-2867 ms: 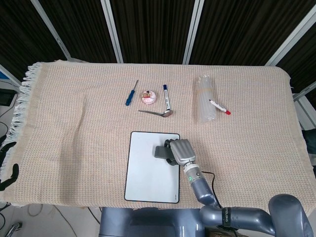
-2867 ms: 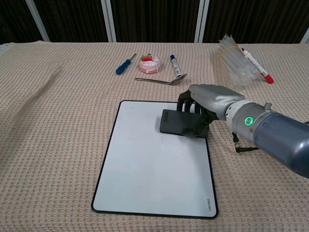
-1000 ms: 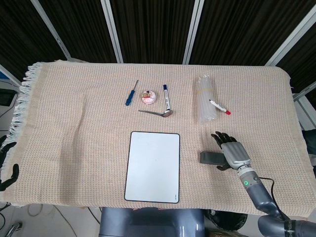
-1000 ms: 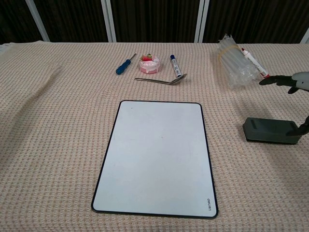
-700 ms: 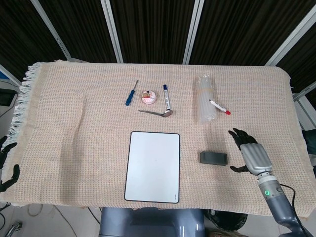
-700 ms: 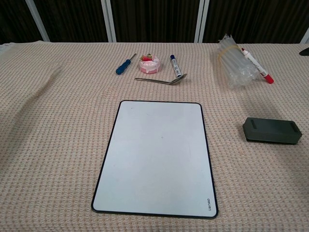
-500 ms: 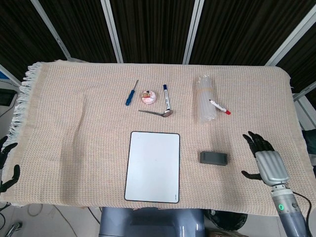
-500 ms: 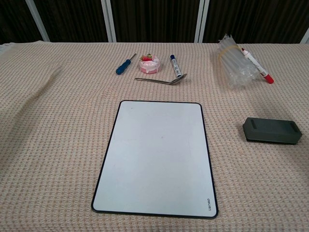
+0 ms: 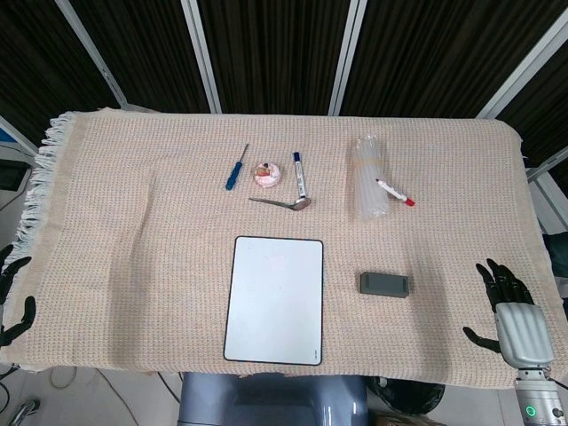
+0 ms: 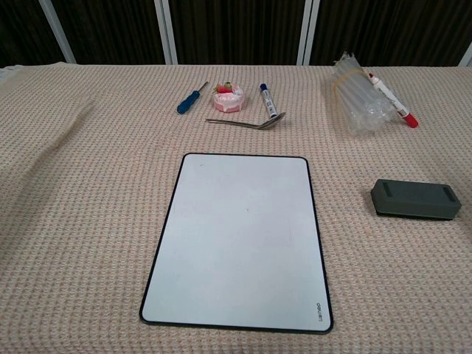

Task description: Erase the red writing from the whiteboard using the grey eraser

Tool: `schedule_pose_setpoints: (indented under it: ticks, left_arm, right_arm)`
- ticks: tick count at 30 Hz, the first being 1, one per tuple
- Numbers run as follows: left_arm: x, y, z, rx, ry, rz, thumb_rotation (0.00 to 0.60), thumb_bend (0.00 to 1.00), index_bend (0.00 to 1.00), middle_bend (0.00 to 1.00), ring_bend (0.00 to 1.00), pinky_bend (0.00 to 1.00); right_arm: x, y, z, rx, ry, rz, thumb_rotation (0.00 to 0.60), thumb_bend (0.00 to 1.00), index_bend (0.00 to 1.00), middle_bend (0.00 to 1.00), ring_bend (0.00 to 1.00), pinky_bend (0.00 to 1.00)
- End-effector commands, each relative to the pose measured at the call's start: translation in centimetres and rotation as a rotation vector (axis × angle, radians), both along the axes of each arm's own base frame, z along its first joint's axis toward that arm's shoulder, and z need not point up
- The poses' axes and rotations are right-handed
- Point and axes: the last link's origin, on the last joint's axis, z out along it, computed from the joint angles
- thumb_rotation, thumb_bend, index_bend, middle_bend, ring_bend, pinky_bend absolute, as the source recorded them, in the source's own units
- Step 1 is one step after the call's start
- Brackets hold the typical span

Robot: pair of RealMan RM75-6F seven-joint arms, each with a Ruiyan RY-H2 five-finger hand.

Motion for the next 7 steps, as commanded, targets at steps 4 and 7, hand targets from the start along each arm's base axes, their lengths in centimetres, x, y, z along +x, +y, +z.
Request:
schedule_pose_setpoints:
  ticks: [4,7]
  left_arm:
    - [-0.03,0.00,0.13,0.002,0.000,0.000,0.600,0.49,0.17,0.01,0.00,0.04]
    - [-0.05,-0.03,0.19,0.003,-0.003,0.001,0.600,0.49,0.17,0.01,0.00,0.04]
  right_arm:
    - [-0.18,-0.20,-0.44,-0.038,0.015,0.003,0.600,0.06,0.00,0.00,0.03,0.16]
    - [-0.28,-0.23,-0.58,-0.036,0.000,-0.015,0.600,0.06,0.00,0.00,0.03,0.16]
